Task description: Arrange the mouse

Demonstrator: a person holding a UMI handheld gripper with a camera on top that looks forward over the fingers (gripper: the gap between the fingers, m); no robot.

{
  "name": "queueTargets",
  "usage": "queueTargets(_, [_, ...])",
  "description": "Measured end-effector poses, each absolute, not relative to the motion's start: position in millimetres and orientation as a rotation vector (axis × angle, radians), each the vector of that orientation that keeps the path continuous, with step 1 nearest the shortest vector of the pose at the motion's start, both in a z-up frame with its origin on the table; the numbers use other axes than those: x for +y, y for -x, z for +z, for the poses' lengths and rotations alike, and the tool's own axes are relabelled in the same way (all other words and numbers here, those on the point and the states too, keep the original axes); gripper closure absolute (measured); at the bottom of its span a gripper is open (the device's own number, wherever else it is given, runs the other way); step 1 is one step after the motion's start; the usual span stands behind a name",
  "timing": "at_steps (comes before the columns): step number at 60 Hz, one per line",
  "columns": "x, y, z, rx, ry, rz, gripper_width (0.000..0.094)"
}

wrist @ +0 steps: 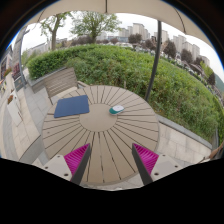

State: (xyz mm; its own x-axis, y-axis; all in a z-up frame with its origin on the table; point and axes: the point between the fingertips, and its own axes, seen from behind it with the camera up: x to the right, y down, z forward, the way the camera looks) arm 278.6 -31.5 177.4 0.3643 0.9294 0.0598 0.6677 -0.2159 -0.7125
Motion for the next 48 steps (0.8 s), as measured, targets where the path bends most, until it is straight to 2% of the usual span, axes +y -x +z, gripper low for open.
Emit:
queueTargets(7, [-19.6, -274.5, 178.5, -1.352, 1.965, 0.519, 0.0083])
queueTargets(28, [7.8, -203.6, 136.1, -1.287, 1.852, 0.629, 0.0084])
queueTargets(48, [48.5, -114.7, 63.2, -1.292, 1.828, 0.644, 0.0083])
